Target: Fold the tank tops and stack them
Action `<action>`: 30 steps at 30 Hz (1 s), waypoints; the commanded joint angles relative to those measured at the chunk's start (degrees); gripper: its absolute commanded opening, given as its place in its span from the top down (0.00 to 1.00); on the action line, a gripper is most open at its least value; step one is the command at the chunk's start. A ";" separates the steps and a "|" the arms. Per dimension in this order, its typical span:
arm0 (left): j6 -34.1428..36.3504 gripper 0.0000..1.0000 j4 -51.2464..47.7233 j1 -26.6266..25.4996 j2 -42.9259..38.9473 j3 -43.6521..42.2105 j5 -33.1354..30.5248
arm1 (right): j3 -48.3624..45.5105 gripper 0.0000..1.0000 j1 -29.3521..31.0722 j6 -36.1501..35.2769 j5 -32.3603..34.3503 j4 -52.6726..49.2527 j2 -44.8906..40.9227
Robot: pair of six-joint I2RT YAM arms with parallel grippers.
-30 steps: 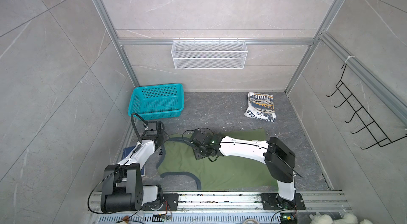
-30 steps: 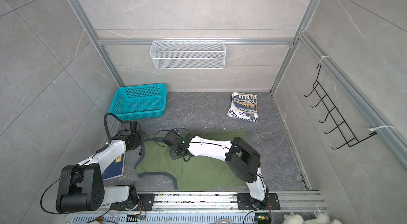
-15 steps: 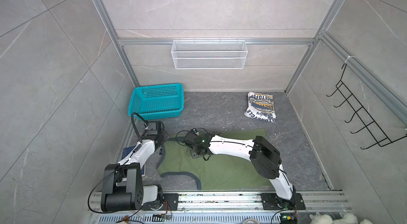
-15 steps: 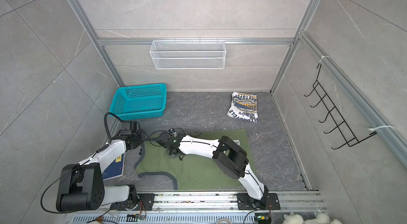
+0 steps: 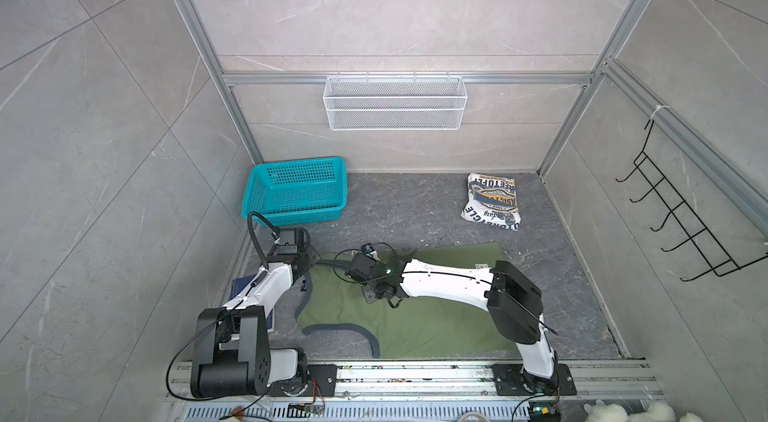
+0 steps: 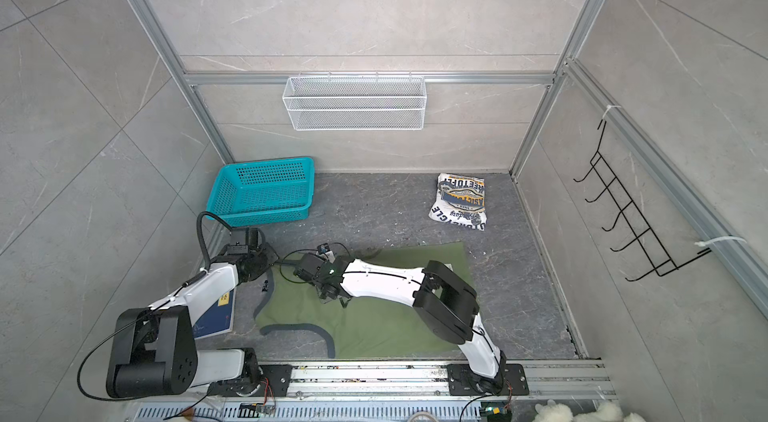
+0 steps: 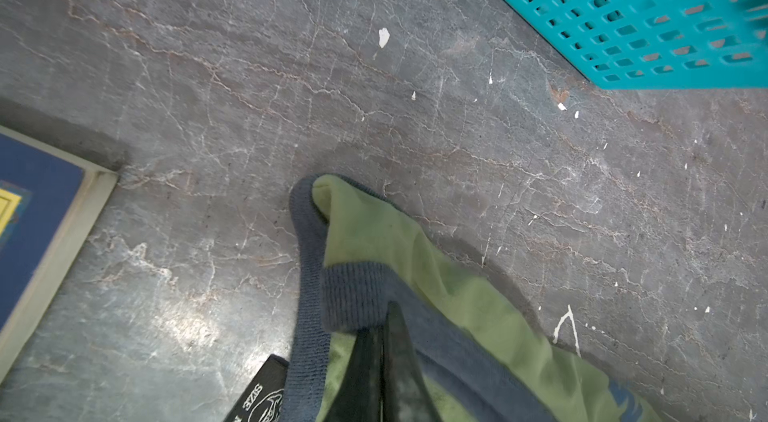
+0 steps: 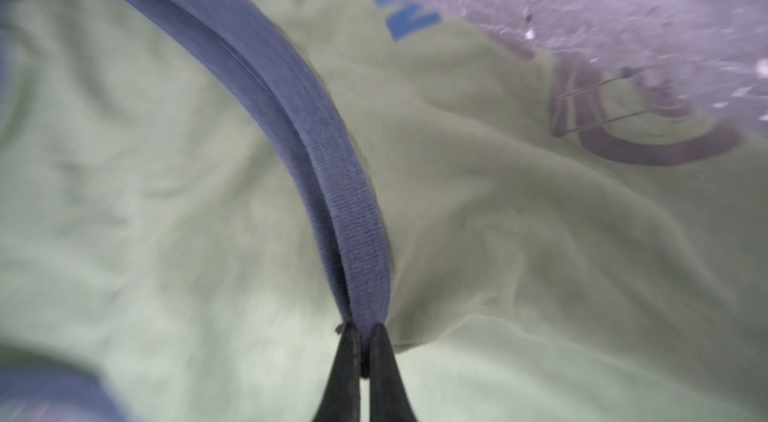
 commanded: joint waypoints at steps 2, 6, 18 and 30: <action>0.49 1.00 0.00 0.47 -0.91 1.92 -1.19 | -3.32 1.00 1.36 0.60 1.83 -0.89 -5.25; 0.32 1.00 -0.78 0.47 -1.86 1.23 -3.47 | -4.55 1.00 2.10 0.63 0.65 -0.40 -5.02; -3.42 1.00 -3.55 0.64 2.53 -0.80 -5.50 | -5.04 0.93 2.79 1.93 -4.79 3.12 1.73; -0.91 0.61 -8.59 0.65 -5.74 3.95 -4.34 | -14.15 0.48 -8.11 -2.08 -7.77 5.48 -13.50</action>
